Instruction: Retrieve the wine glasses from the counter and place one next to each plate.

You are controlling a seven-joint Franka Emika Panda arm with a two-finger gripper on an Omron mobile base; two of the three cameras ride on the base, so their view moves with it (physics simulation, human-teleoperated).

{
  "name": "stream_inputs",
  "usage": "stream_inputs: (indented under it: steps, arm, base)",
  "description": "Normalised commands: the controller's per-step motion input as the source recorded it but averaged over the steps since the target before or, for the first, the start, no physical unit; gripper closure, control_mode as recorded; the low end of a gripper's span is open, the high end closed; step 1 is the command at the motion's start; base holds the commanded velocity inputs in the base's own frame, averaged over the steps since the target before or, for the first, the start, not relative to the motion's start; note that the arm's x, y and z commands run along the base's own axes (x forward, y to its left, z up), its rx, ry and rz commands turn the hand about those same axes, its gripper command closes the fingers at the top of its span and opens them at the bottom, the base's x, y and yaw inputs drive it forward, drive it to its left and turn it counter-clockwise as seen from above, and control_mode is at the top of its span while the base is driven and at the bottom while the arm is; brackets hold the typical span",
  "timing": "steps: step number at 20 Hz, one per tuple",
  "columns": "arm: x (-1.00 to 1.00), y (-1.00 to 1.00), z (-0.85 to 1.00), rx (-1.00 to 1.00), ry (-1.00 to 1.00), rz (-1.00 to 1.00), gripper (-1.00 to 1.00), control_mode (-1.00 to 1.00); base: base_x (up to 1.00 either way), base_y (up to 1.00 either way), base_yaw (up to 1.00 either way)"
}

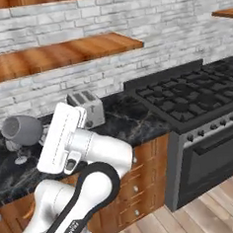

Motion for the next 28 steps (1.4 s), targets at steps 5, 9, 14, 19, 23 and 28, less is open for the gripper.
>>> stream_inputs:
  steps: [5,9,14,19,23,28]
  arm:
    - [0.0,0.0,0.0,0.0,0.0,0.0,1.0,1.0]
    - [0.0,0.0,0.0,0.0,0.0,0.0,1.0,1.0]
    - [0.0,0.0,0.0,0.0,0.0,0.0,1.0,1.0]
    - [0.0,0.0,0.0,0.0,0.0,0.0,1.0,1.0]
    - [0.0,0.0,0.0,0.0,0.0,0.0,1.0,1.0]
    - [0.0,0.0,0.0,0.0,0.0,0.0,1.0,1.0]
  base:
    - [0.0,0.0,-1.0]
    - [-0.01,-0.14,-0.93]
    - [-0.02,-0.3,-0.73]
    - [-0.05,-0.5,-0.65]
    - [0.06,-0.69,-0.74]
    - [0.18,-0.29,-0.8]
